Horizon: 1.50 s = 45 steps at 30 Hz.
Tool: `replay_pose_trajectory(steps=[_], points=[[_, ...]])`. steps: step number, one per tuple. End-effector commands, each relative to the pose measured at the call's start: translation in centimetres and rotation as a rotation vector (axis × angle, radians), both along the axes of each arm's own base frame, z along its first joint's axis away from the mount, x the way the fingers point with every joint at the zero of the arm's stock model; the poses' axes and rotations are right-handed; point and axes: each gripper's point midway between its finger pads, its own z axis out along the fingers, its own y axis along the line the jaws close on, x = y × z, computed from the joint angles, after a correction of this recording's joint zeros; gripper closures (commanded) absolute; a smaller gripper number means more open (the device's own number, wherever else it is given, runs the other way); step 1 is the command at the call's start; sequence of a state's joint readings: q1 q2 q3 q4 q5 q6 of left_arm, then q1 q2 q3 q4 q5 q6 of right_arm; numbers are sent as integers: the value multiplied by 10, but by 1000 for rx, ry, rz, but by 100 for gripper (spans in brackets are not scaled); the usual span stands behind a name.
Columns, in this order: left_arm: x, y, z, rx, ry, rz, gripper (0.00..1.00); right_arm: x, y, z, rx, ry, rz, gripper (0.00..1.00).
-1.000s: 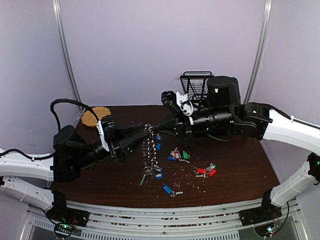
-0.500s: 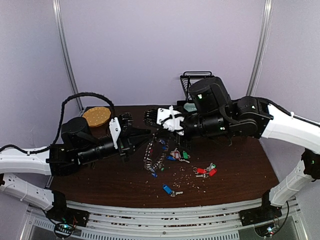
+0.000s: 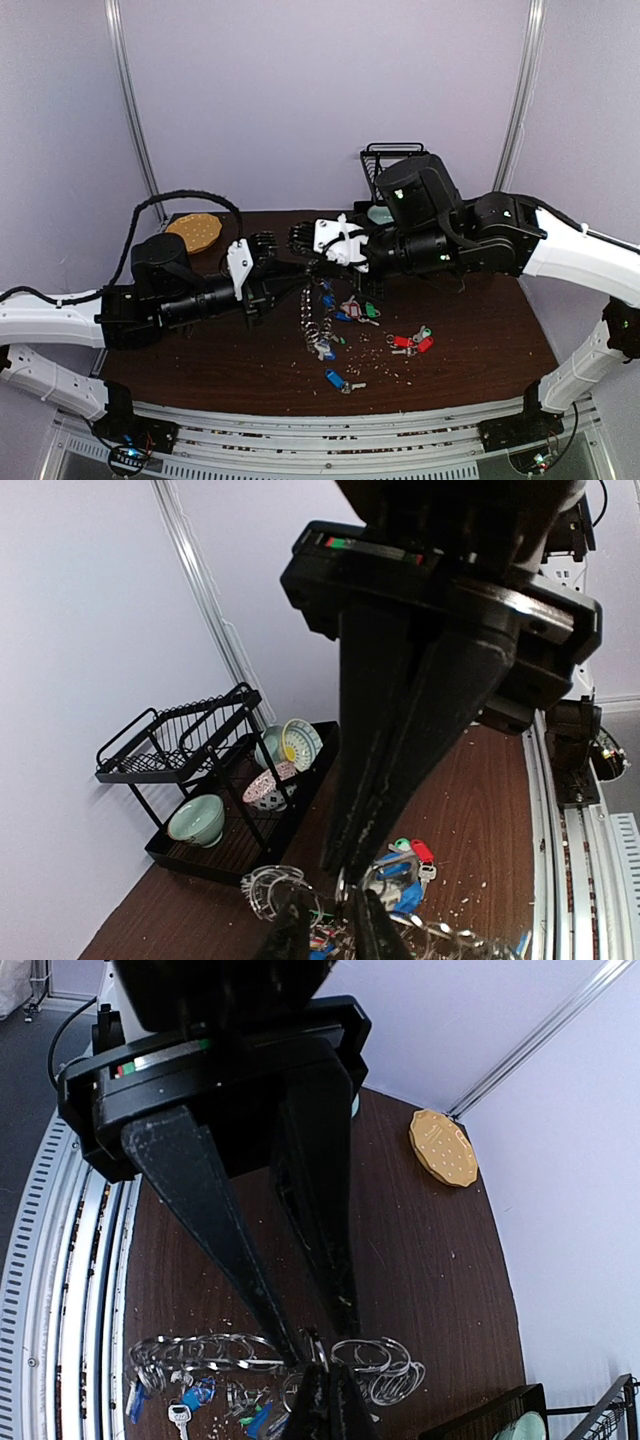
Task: Put the keys on the keyring
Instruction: Adjust the key with the keyring, then pass from the right arm to the left
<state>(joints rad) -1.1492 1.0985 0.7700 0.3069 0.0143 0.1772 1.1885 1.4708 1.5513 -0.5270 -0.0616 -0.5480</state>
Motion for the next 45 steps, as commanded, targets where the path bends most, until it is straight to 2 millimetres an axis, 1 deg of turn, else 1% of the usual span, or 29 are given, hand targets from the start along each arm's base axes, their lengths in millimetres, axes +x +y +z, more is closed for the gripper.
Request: replay_pose_trajectory(steps=[1,2,5,9,10,12,13,15,18,21,23,28,33,35,36,37,39,42,45], points=[[-2,-2,10,-2,-17,-12,83,-7,6,31,103,-19,32,100],[-2,-3,9,2,-16,-11,85,-7,7,31,106,-20,33,100],[-5,-1,13,-13,-20,-24,100,-8,8,29,100,-15,43,100],[-7,5,20,-58,-39,-20,100,-11,9,28,107,-6,59,100],[-8,7,21,-71,-44,-21,100,-12,8,27,113,0,59,97],[-11,12,30,-124,-66,-25,100,-8,5,25,131,22,45,76],[-12,15,32,-141,-73,-25,100,-6,3,24,144,45,45,73],[-14,17,35,-159,-87,-26,100,0,-5,21,188,113,57,70],[-14,16,37,-163,-105,-29,100,-13,-6,17,246,185,139,68],[-20,14,38,-161,-121,-61,100,-12,-2,12,274,215,134,69],[-22,13,40,-167,-125,-68,100,-10,1,11,292,208,131,71],[-25,12,40,-169,-131,-81,100,-11,7,6,286,227,156,74],[-30,12,41,-174,-145,-106,100,-11,9,4,284,234,163,94],[-37,14,47,-204,-165,-131,100,-10,9,-1,269,237,157,99],[-42,17,53,-234,-185,-151,100,-10,9,-4,262,237,155,99],[-48,18,57,-255,-205,-182,100,-10,9,-5,254,238,157,100],[-57,20,62,-292,-237,-220,100,-11,10,-5,251,242,167,97],[-61,22,65,-339,-261,-237,100,-20,12,-1,264,249,223,94],[-65,20,70,-373,-274,-267,100,-24,17,1,285,261,260,90]])
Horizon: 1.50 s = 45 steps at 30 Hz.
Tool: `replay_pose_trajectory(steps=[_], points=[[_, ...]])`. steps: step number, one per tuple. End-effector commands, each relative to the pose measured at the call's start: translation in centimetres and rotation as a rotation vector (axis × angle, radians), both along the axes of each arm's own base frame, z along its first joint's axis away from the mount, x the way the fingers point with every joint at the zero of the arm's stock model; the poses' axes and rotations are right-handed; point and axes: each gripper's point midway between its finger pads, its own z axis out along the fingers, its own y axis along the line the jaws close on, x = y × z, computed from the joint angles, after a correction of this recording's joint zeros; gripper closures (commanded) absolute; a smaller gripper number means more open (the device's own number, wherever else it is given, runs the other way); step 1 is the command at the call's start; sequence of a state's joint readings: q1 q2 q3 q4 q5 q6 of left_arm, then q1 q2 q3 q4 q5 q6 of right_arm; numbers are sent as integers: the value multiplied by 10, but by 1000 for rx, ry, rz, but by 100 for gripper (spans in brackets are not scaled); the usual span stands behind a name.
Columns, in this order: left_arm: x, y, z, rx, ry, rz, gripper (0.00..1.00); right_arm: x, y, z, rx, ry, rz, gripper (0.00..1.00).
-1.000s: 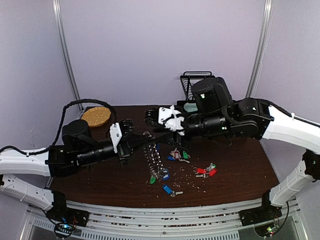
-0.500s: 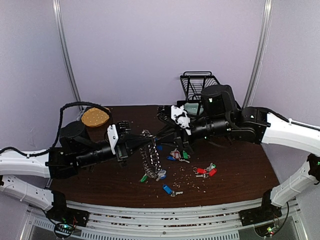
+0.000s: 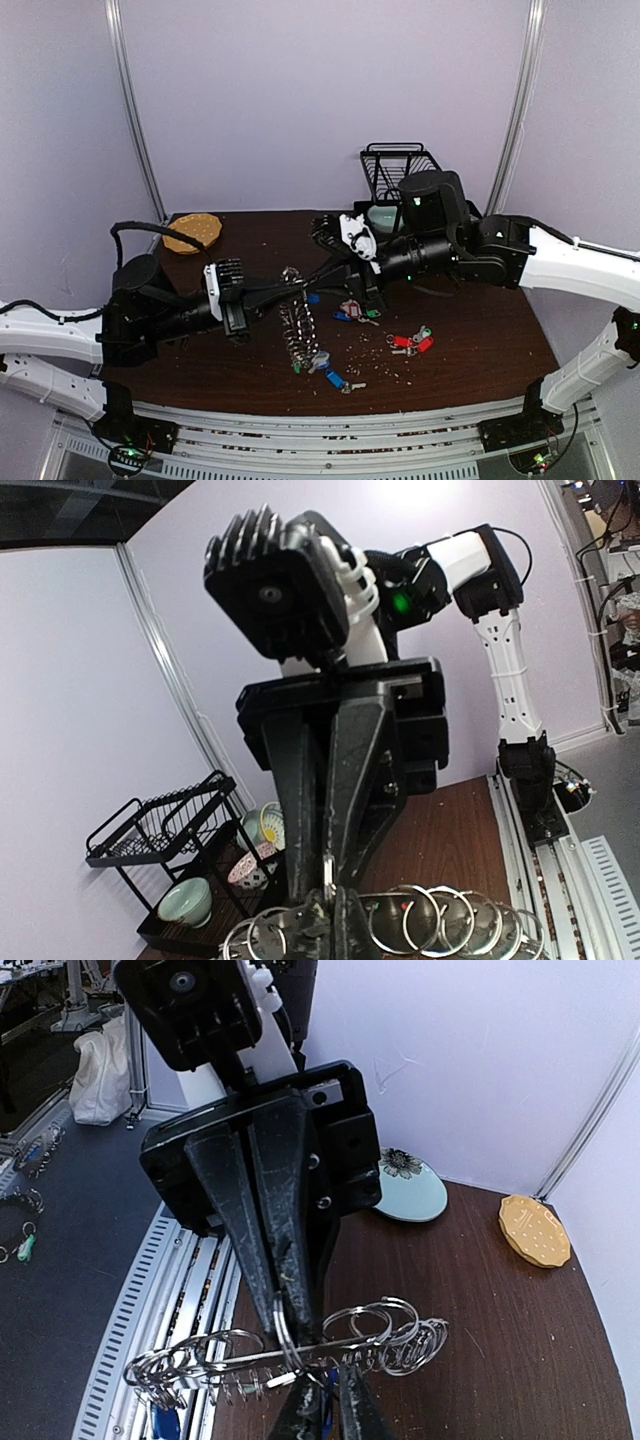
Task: Put the keys on the keyring
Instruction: Pass from the right arm to the left
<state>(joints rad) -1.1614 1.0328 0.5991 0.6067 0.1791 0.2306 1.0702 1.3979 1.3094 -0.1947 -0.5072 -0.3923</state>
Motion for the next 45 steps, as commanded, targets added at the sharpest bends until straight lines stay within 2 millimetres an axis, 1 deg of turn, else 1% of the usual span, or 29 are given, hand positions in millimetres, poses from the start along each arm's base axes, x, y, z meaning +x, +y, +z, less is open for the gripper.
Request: replay_pose_trajectory(steps=[1,3,6,9,11,12,15,18,21,24,27,30,31,32,34,36,38,43,44,45], points=[[-27,8,59,-228,-124,-113,100,-4,10,4,37,13,51,90],[-29,6,61,-243,-128,-131,100,-4,13,5,59,15,60,90],[-31,5,64,-263,-133,-143,100,-6,15,5,78,27,66,87],[-31,7,68,-278,-137,-142,100,-5,14,3,80,29,55,80],[-31,9,69,-285,-137,-136,100,-4,13,0,79,27,51,78],[-29,9,69,-286,-136,-128,100,-4,13,-1,78,31,48,76],[-23,11,67,-285,-125,-90,100,-4,9,3,85,31,36,71],[-17,13,61,-266,-113,-48,100,-2,-5,13,100,9,6,70],[-16,15,60,-257,-114,-36,100,5,-23,25,109,-6,-33,70],[-13,15,58,-242,-119,-16,100,6,-39,35,111,-28,-52,68],[-12,15,57,-235,-123,-6,100,6,-43,44,109,-41,-61,69],[-11,15,57,-231,-124,-2,100,2,-36,59,167,-12,-38,73],[-11,15,57,-230,-124,0,100,-1,-32,68,207,-13,-18,75],[-11,15,57,-230,-123,-1,100,-7,-28,73,237,-9,6,77],[-10,14,57,-229,-123,-1,100,-18,-20,80,283,-13,57,79],[-11,13,57,-228,-125,-2,100,-26,-12,81,297,-13,97,79],[-10,13,57,-227,-125,0,100,-31,-5,76,276,0,128,79],[-11,14,57,-227,-126,1,100,-32,0,67,255,16,134,77],[-11,14,57,-225,-126,-1,100,-31,1,67,259,17,126,78],[-11,14,58,-226,-127,-2,100,-29,1,68,264,19,117,81]])
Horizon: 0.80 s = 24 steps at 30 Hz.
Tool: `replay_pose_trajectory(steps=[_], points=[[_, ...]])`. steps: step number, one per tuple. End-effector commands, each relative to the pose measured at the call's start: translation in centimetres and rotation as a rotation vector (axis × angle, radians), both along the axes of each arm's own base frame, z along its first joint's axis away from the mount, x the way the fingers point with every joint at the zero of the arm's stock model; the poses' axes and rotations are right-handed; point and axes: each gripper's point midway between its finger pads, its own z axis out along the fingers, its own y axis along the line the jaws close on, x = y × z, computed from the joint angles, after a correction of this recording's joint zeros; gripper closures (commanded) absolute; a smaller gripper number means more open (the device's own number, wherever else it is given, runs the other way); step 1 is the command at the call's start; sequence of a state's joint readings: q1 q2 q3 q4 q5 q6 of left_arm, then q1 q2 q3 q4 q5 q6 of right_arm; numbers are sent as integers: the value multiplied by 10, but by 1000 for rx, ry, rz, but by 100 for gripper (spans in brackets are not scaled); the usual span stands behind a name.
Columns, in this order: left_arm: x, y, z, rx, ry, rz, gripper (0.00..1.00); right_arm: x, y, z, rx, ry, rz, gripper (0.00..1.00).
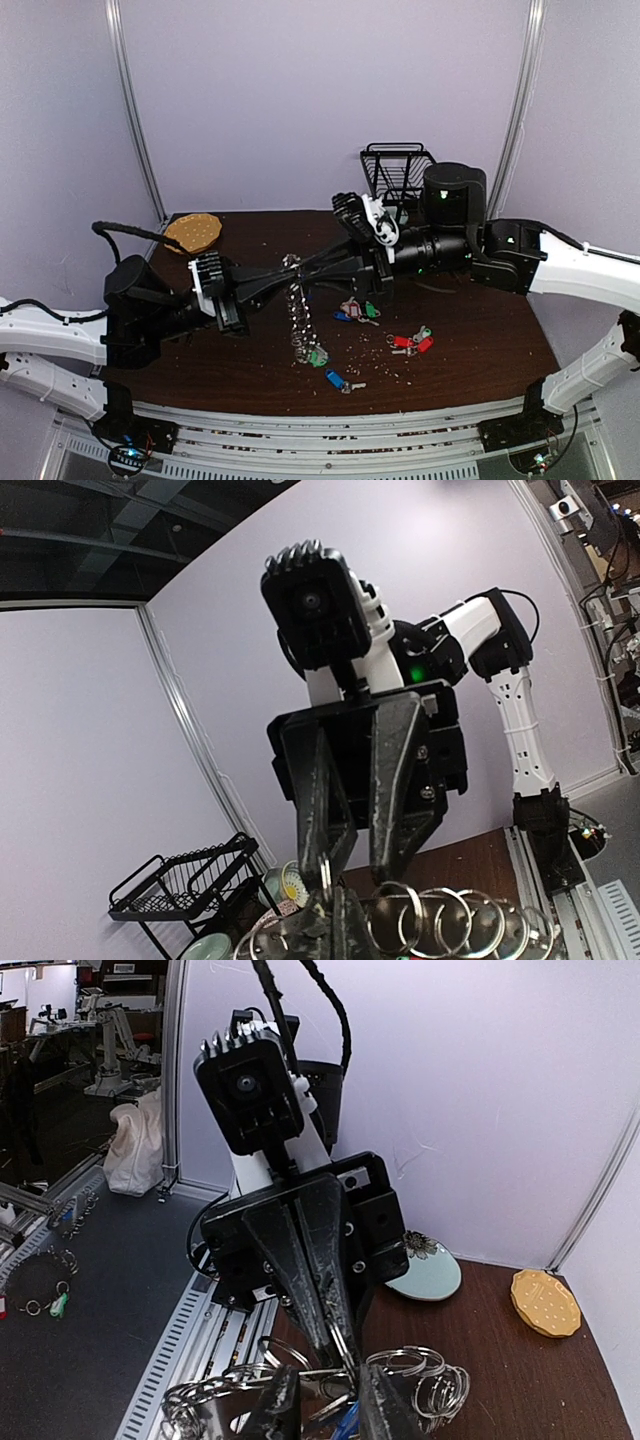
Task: Put the keys on the keyring
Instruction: Pass from the right arm to the left
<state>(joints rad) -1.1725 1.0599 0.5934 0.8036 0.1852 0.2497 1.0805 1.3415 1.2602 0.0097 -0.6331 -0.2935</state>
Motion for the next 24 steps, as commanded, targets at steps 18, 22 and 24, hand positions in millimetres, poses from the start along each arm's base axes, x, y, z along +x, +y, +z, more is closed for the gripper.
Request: replay_pose_trajectory(steps=[18,22,24], points=[[-6,8,23,-73,-44,-4,100,4,4,9,45,-26,-25,90],[-7,4,20,-68,-41,-18,100,4,2,8,34,-43,-22,100],[-6,2,19,-64,-37,-19,100,5,1,6,12,-46,-33,100]])
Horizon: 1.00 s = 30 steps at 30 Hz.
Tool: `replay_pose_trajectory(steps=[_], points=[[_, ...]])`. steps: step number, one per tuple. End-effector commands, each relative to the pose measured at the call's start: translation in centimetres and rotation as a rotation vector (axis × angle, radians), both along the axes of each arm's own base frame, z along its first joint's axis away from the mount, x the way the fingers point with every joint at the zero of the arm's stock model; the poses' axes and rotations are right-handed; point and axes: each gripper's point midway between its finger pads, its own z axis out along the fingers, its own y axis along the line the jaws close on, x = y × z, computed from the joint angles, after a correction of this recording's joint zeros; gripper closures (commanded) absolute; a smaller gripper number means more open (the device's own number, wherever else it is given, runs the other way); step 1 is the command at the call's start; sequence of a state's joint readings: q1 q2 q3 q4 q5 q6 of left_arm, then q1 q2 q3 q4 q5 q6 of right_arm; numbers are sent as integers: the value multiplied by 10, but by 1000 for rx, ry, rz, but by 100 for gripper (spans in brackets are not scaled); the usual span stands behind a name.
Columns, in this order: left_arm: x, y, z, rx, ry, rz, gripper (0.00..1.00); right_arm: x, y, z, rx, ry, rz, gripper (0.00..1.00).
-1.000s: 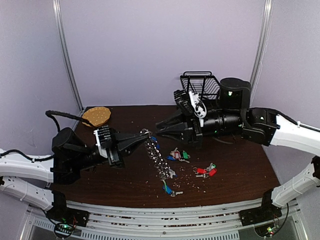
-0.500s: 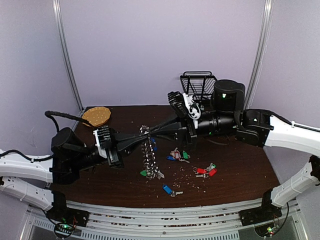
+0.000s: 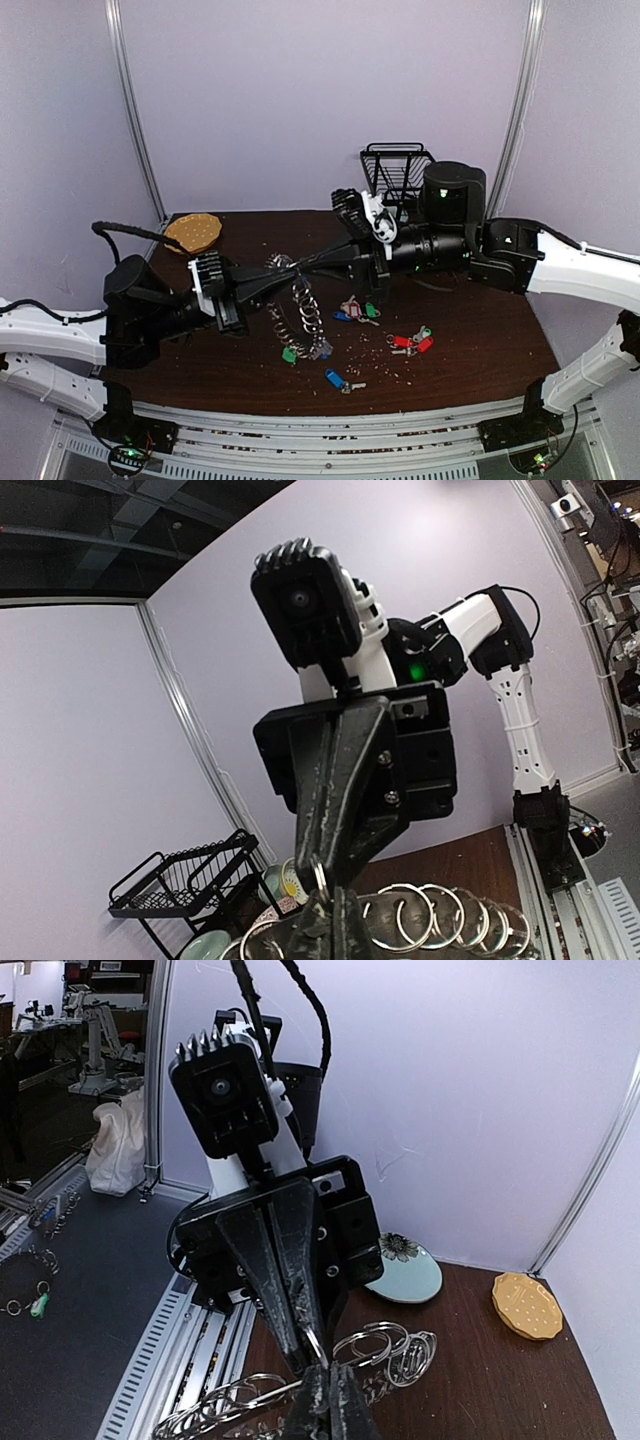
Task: Put the keys on the keyring
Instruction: Pass from the right arm to the left
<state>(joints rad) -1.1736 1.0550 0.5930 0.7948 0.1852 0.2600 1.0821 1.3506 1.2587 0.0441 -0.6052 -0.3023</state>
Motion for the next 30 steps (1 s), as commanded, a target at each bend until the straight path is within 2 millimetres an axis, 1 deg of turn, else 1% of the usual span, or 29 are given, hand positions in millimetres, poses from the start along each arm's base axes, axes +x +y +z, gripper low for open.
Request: replay_pose_trajectory(steps=[1,4,6,9,11,15,20,23,25,29,30], points=[[-5,0,19,-66,-27,-24,100,0,-4,3,-13,-24,-15,100],[-3,-3,13,-55,0,-28,100,4,-8,1,-42,-22,-50,100],[1,-3,3,-44,22,-18,100,11,-13,-5,-89,-9,-106,100],[5,-7,-8,-21,51,-11,100,24,-23,-20,-173,32,-210,100],[9,-9,-17,-16,80,-7,100,29,-31,-29,-216,60,-261,100],[14,-14,-27,-20,120,-23,100,24,-39,-42,-248,80,-263,100],[18,-15,-36,-37,194,-55,100,25,-42,-50,-284,97,-275,100],[18,-16,-44,-43,237,-86,100,23,-42,-50,-307,116,-271,100],[19,-18,-45,-56,254,-95,100,21,-41,-46,-309,126,-258,100],[18,-11,-29,-149,246,-105,100,14,-40,-38,-295,133,-219,100],[19,-9,-26,-167,243,-101,100,15,-41,-36,-285,129,-223,95]])
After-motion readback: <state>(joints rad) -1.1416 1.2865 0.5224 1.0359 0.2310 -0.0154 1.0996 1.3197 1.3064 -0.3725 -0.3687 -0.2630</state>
